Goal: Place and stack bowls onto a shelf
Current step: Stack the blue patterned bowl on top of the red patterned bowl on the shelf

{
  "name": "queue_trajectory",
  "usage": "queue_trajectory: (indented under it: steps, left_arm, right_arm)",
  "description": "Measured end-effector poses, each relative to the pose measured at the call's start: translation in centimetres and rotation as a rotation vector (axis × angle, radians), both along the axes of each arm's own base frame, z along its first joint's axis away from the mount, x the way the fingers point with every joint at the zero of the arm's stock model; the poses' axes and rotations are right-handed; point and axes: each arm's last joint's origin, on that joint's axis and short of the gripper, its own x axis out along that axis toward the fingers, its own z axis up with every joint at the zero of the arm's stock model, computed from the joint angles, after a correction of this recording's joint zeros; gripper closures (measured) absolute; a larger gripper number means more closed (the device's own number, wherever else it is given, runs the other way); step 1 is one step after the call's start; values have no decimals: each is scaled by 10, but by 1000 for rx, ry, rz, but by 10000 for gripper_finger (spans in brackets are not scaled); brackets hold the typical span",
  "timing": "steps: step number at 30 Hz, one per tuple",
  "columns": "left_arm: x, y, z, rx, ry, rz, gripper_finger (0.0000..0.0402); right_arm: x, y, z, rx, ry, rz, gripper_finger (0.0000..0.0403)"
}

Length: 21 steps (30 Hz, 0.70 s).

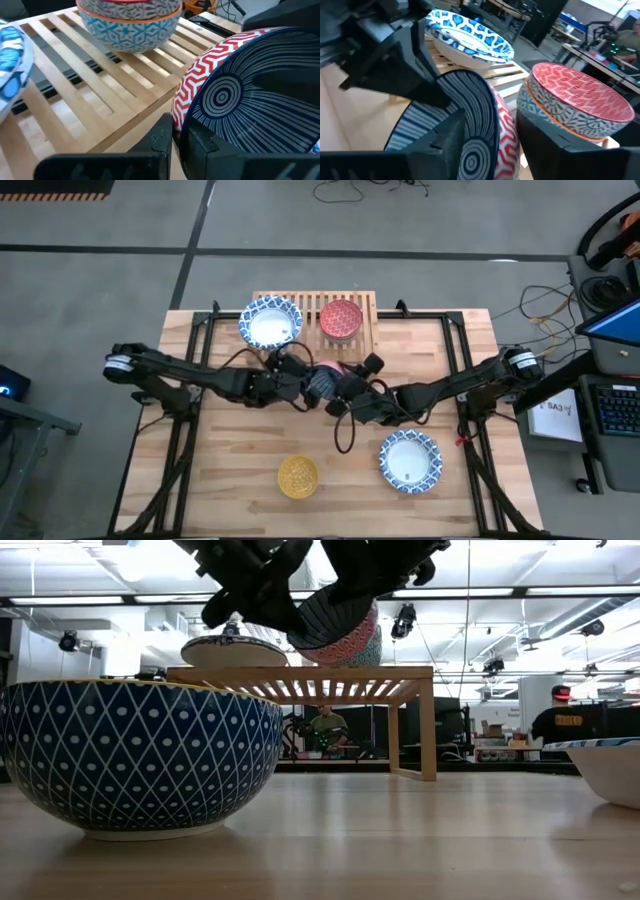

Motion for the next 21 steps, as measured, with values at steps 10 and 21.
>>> queue_trajectory:
  steps: [10, 21]
  left_arm:
    - [6, -3, 0, 20, 43, -18, 379]
    - [4, -13, 7, 100, 88, -123, 283]
  right_arm:
    - [-2, -2, -3, -16, 38, -26, 372]
    - [-8, -1, 5, 65, 3, 49, 388]
